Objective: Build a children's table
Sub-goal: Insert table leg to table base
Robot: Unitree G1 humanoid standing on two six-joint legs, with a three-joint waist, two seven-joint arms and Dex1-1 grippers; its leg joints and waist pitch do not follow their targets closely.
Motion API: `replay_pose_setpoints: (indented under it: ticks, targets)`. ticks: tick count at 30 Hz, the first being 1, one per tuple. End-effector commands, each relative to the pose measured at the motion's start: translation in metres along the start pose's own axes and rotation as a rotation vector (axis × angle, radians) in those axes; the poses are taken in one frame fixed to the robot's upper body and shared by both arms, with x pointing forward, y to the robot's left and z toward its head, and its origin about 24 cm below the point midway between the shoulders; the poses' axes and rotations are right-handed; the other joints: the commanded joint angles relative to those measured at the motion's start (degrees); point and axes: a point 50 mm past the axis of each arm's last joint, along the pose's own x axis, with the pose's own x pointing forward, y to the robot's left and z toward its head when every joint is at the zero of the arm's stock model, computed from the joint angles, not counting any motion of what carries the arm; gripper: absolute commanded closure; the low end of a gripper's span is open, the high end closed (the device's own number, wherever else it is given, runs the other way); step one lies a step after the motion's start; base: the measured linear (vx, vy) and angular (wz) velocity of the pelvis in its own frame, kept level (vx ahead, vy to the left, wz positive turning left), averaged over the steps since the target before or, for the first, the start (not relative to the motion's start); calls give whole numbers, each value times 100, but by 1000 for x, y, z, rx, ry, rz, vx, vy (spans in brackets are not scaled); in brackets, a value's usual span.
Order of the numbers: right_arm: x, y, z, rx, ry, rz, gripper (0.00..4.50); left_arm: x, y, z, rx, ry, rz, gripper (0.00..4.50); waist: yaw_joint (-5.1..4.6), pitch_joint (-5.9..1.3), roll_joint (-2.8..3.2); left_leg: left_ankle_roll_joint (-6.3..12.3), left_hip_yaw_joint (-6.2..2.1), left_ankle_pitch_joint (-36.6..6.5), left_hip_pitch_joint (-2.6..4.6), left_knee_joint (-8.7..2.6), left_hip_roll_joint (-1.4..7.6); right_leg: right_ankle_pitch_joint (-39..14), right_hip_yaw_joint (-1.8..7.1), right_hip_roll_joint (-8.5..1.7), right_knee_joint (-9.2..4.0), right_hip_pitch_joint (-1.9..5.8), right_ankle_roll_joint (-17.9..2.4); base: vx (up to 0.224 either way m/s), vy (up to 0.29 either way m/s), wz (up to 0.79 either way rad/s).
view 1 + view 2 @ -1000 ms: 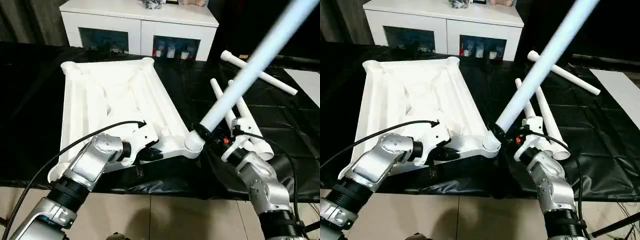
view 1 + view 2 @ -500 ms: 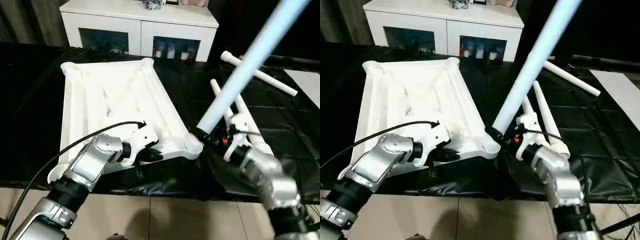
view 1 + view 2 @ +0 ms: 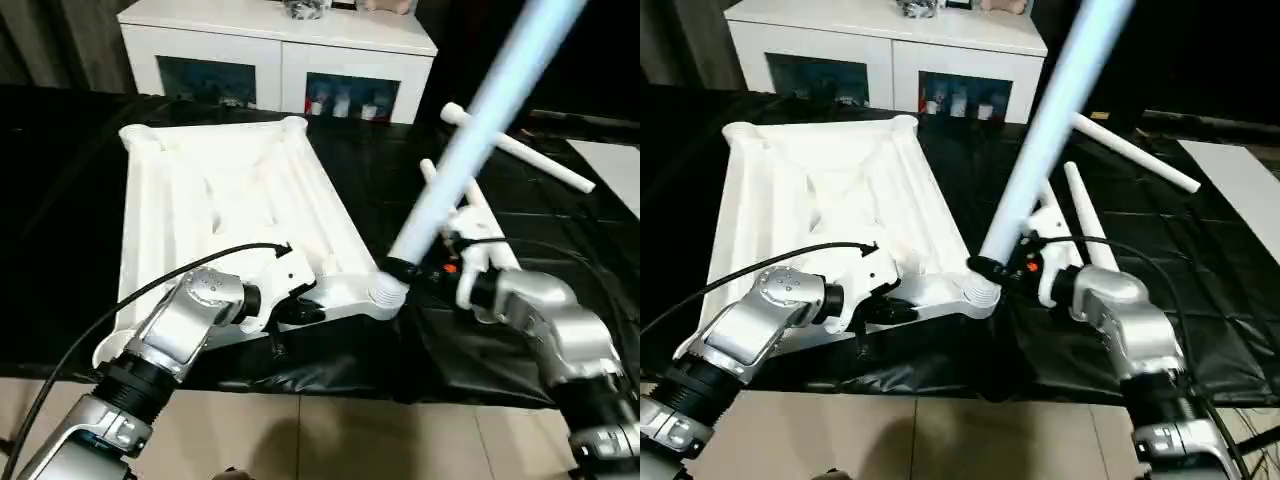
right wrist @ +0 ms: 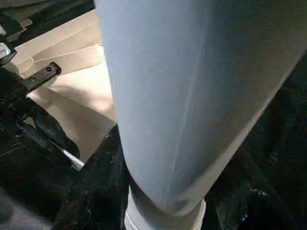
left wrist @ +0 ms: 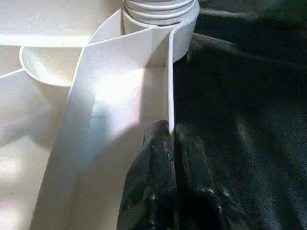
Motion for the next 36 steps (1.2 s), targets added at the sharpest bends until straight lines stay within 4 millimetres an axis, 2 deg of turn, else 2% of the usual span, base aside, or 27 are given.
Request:
replay_pose_setpoints:
  ticks: [1, 4, 6, 9, 13, 16, 18, 19, 20, 22, 23, 24, 25, 26, 27, 32, 34, 35, 36]
  targets:
    - [4, 4, -38, 74, 179, 4, 266, -3, 6, 19, 63, -55, 20, 450, -44, -212, 62, -352, -267, -2887, 133, -557, 370, -3471, 242, -508, -596, 24, -674, 0, 0, 0]
    - [9, 5, -29, 92, 170, 53, 266, -3, 5, 20, 63, -55, 8, 450, -103, -205, 59, -355, -280, -3031, 150, -543, 363, -3632, 226, -509, -625, -9, -632, 0, 0, 0]
    - [9, 5, -30, 104, 186, 73, 266, -3, 4, 20, 63, -53, -5, 450, -111, -208, 62, -332, -285, -2974, 136, -546, 368, -3630, 230, -517, -628, 5, -635, 0, 0, 0]
    - [9, 4, -32, 131, 212, 98, 266, -3, 4, 20, 65, -50, -9, 450, -101, -217, 76, -335, -272, -2889, 138, -560, 384, -3321, 248, -503, -595, 4, -744, 0, 0, 0]
    - [8, -5, -31, 155, 234, 59, 266, -5, 2, 18, 69, -44, -17, 450, -86, -234, 88, -353, -236, -2720, 130, -567, 394, -2648, 269, -487, -517, 23, -1033, 0, 0, 0]
    - [9, -8, -29, 161, 216, 40, 266, -5, 2, 18, 69, -42, -19, 450, -66, -246, 87, -360, -216, -2582, 129, -572, 394, -2364, 276, -482, -486, 46, -1124, 0, 0, 0]
    - [11, -10, -27, 157, 216, 33, 266, -6, 2, 17, 77, -31, -28, 450, -74, -246, 115, -373, -217, -2560, 117, -575, 389, -2309, 275, -484, -478, 60, -1167, 0, 0, 0]
    - [12, -10, -27, 155, 218, 37, 266, -6, 1, 16, 80, -28, -30, 450, -73, -244, 108, -374, -218, -2558, 111, -576, 389, -2315, 272, -483, -479, 71, -1162, 0, 0, 0]
    - [14, -7, -25, 147, 225, 71, 266, -6, 1, 17, 85, -26, -33, 450, -66, -238, 129, -376, -216, -2605, 130, -571, 386, -2388, 274, -485, -486, 58, -1148, 0, 0, 0]
    - [15, -5, -24, 133, 243, 104, 266, -5, 1, 17, 86, -27, -31, 450, -72, -235, 117, -384, -225, -2660, 125, -574, 390, -2515, 271, -488, -496, 64, -1105, 0, 0, 0]
    - [15, -5, -24, 130, 247, 108, 266, -5, 1, 18, 86, -28, -30, 450, -77, -235, 76, -373, -225, -2653, 121, -576, 392, -2545, 266, -484, -498, 68, -1093, 0, 0, 0]
    - [14, -5, -24, 122, 247, 105, 266, -5, 2, 18, 87, -28, -19, 450, -67, -236, 97, -368, -225, -2624, 128, -575, 394, -2559, 272, -493, -496, 62, -1091, 0, 0, 0]
    - [14, -5, -24, 122, 246, 103, 266, -5, 2, 18, 87, -28, -16, 450, -67, -234, 77, -361, -221, -2609, 126, -575, 396, -2560, 274, -494, -500, 59, -1088, 0, 0, 0]
    - [14, -6, -24, 121, 234, 94, 266, -5, 3, 18, 89, -27, -4, 450, -64, -234, 91, -361, -222, -2603, 132, -575, 397, -2557, 275, -495, -499, 56, -1089, 0, 0, 0]
    - [12, -9, -19, 106, 164, 48, 266, -6, 5, 17, 90, -23, 23, 450, -58, -232, 72, -363, -220, -2586, 130, -581, 403, -2537, 275, -497, -502, 54, -1078, 0, 0, 0]
    - [4, -17, 19, 133, -111, -21, 266, -12, 11, 9, 121, -4, 85, 450, -45, -258, 92, -348, -227, -2517, 123, -584, 401, -2459, 272, -497, -492, 67, -1040, 0, 0, 0]
    - [-1, -17, 32, 142, -187, -21, 266, -15, 14, 7, 118, -3, 110, 450, -42, -291, 96, -271, -204, -2043, 61, -576, 398, -1911, 277, -486, -427, 121, -1149, 0, 0, 0]
    - [-4, -16, 40, 146, -230, -18, 266, -17, 16, 6, 121, -4, 120, 450, -32, -301, 119, -242, -194, -1901, 51, -570, 395, -1726, 280, -483, -408, 131, -1181, 0, 0, 0]
    - [-8, -16, 49, 139, -271, -22, 266, -20, 19, 6, 125, -3, 130, 450, -18, -325, 116, -166, -164, -1615, 50, -545, 391, -1383, 276, -472, -375, 136, -1239, 0, 0, 0]
